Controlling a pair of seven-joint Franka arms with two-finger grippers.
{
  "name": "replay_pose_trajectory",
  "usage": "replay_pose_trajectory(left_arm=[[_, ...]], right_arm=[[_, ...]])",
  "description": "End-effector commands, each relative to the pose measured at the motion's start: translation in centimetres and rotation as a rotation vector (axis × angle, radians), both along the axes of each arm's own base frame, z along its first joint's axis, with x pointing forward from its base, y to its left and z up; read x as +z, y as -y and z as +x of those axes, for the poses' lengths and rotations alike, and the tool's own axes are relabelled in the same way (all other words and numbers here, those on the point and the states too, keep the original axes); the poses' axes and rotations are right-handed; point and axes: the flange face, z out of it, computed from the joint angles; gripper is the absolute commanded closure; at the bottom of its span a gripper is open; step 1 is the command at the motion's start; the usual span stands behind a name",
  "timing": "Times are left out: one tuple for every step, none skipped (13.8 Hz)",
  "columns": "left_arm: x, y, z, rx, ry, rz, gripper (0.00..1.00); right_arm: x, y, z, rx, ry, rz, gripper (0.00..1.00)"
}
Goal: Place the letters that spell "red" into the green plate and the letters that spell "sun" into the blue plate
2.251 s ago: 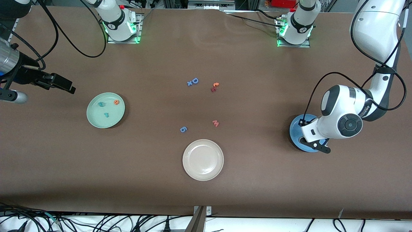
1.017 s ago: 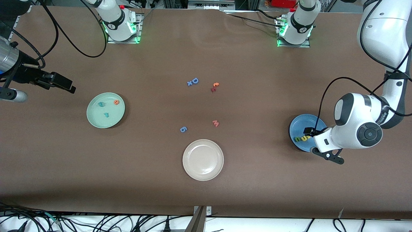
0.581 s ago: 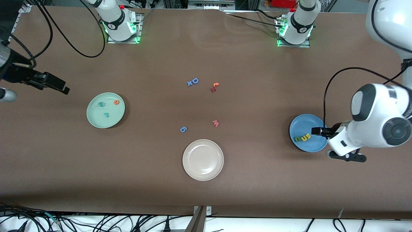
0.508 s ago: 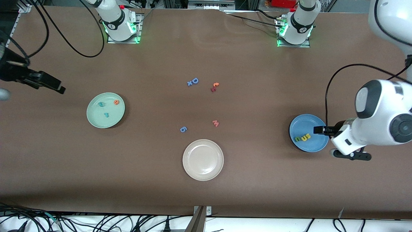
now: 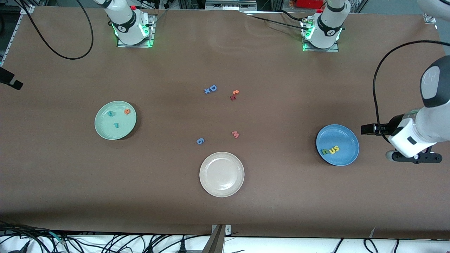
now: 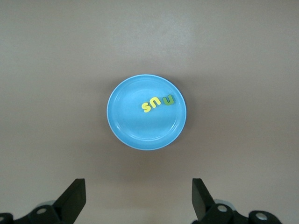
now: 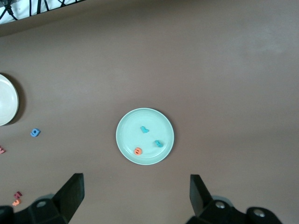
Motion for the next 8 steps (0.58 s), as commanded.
replay_pose_trajectory(left_arm=[[3.3,1.3,-2.2,0.029,0.056,-0.044,0.0],[3.8,0.5,-2.8,0.049,0.066,-0.041,0.0],[4.7,-0.4,-3.3,0.031,0.085,-0.044,0.0],[5.7,-1.0,-4.1,-0.02,0.117,-0.056,0.0],[6.4,-2.2,-5.0,-0.037,0.15,-0.069,0.0],[7.1,-2.4,-5.8,-0.036,0.168,-0.067,0.0],[7.2,-2.5,-6.4,-0.036,0.173,-0.063,0.0],[7.7,-2.6,-6.9,-0.039,0.198,-0.055,0.0]], right_arm=[[1.0,-0.4,-0.5,0.027,0.019,0.01,0.0],[1.1,-0.4,-0.4,0.011,0.022,0.014,0.0],[1.3,-0.6,-0.3,0.02,0.027,0.009,0.0],[1.4,-0.8,-0.4,0.021,0.023,0.004,0.0],[1.5,-0.7,-0.5,0.017,0.023,0.003,0.0],[1.6,-0.6,-0.5,0.016,0.03,0.0,0.01],[1.6,-0.8,-0.6,0.02,0.022,-0.01,0.01],[1.5,-0.9,-0.6,0.025,0.015,-0.035,0.01]])
